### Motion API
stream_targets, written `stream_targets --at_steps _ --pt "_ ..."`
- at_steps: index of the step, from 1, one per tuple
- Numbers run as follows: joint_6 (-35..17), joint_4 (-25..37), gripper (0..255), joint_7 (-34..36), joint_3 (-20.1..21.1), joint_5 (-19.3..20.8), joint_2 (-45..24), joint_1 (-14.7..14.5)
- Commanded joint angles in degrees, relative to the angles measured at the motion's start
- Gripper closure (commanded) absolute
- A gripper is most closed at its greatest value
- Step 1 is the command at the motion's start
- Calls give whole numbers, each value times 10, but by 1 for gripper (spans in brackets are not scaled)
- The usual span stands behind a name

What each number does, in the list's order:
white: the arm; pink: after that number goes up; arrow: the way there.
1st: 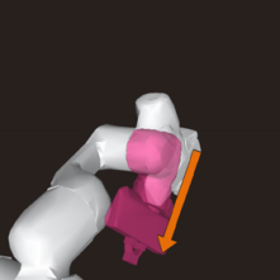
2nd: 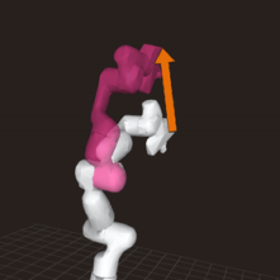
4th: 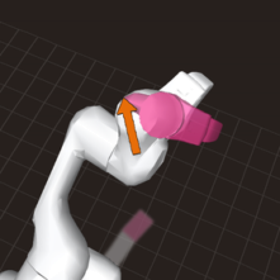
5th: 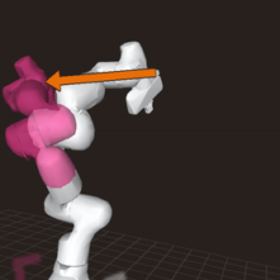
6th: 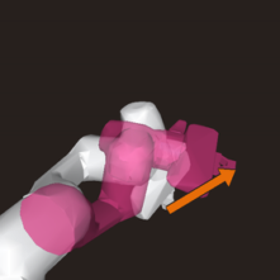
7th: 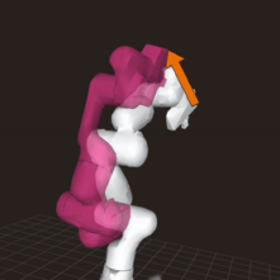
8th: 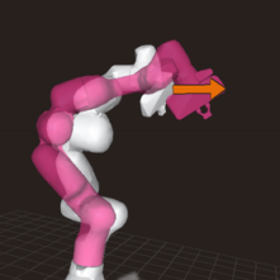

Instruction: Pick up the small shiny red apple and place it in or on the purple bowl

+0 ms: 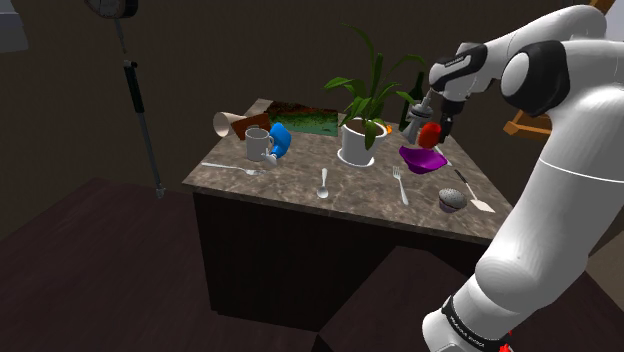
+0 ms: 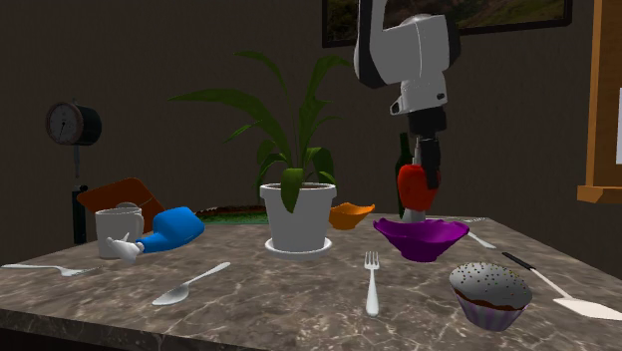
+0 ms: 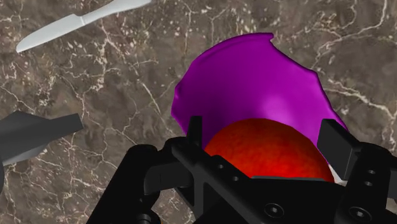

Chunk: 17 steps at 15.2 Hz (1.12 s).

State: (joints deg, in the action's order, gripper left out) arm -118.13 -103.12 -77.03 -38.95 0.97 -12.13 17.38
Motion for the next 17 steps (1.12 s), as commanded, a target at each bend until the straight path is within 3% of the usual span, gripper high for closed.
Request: stream_targets --at_steps 1,11,12,17 --pt "-17 -13 255 -1 1 -3 -4 1" --pt "-32 -24 255 -2 2 -6 -10 2" --pt "-32 -24 0 -2 2 -6 -10 2" --pt "-32 -24 0 -2 2 -6 -10 2"
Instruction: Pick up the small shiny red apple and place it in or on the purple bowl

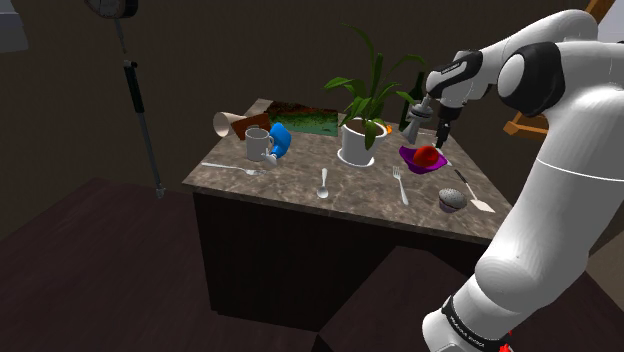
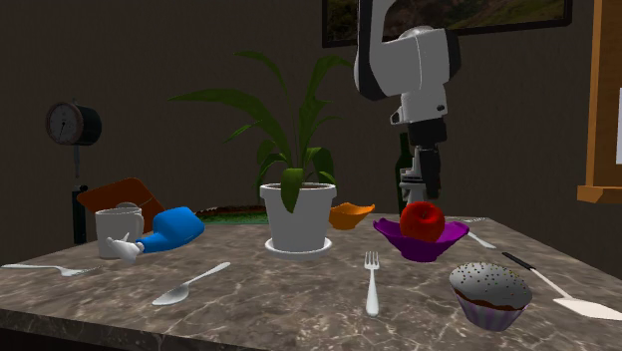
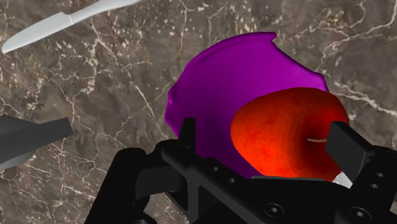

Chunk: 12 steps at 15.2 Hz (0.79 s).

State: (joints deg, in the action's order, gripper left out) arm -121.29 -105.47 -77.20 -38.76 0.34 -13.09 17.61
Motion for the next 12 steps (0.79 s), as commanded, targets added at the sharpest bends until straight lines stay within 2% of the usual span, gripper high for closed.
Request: stream_targets --at_steps 1,4,12 --pt "17 10 0 4 -1 6 9 -4" --pt "66 41 0 13 -3 20 30 -12" --pt "66 41 0 13 -2 20 30 -12"
